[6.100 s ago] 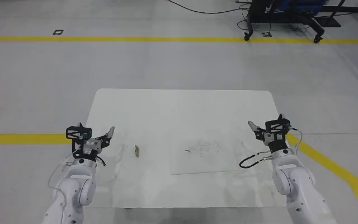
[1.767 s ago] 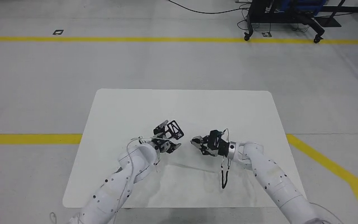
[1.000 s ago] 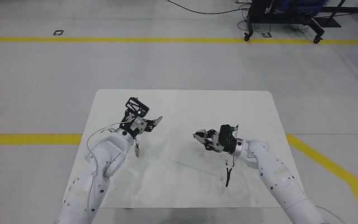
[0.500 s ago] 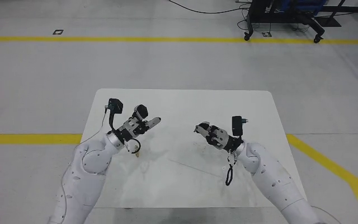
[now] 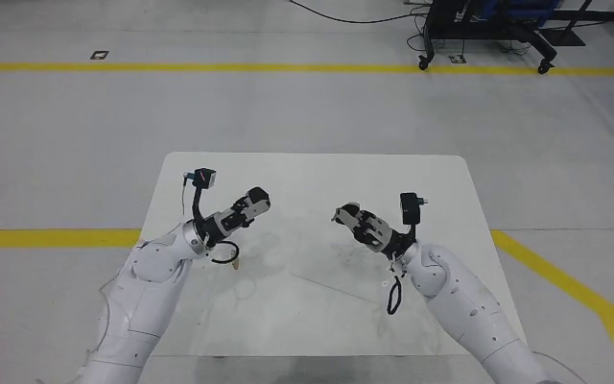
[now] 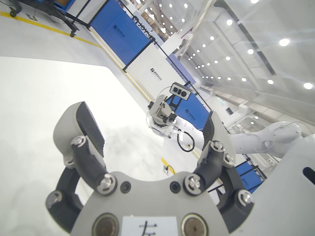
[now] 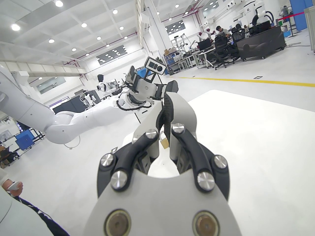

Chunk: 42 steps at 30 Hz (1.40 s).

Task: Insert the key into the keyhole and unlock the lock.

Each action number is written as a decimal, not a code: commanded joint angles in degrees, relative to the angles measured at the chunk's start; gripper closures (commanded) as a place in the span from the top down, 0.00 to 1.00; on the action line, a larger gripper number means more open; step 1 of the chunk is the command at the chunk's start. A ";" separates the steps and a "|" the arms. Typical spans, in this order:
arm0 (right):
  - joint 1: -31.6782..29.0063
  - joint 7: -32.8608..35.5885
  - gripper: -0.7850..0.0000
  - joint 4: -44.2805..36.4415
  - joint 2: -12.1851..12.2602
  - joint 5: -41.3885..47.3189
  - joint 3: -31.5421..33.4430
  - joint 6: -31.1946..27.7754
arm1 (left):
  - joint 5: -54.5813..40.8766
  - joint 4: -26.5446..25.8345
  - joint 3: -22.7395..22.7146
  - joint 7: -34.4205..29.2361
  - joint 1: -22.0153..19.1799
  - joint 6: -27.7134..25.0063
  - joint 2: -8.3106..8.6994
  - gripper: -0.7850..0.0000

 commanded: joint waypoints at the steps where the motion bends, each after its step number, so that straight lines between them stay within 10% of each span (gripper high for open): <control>1: -0.54 1.87 0.00 0.13 -0.45 4.77 -2.12 -0.06 | -2.42 -0.57 0.79 -2.02 -0.10 -1.41 0.03 1.00; 8: 3.69 14.02 0.00 1.94 -1.87 23.78 -10.33 -0.06 | -1.97 0.48 3.97 -6.95 -1.28 -2.93 0.12 0.86; 14: 5.43 19.21 0.00 2.29 -2.03 31.93 -11.91 -0.06 | 3.12 0.50 7.14 -5.88 -2.00 -3.13 -0.16 0.50; 26: 6.22 19.11 0.00 4.70 -2.60 31.98 -10.66 -0.06 | 8.34 1.61 10.40 -2.72 -3.61 -2.88 -0.36 0.40; 35: 6.85 19.61 0.00 6.27 -3.24 32.32 -10.66 -0.06 | 11.53 1.57 10.84 0.09 -3.69 -2.92 -0.15 0.00; 42: 7.02 20.07 0.00 6.68 -3.59 32.63 -10.35 -0.06 | 12.30 1.54 10.40 2.12 -3.52 -2.72 0.14 0.00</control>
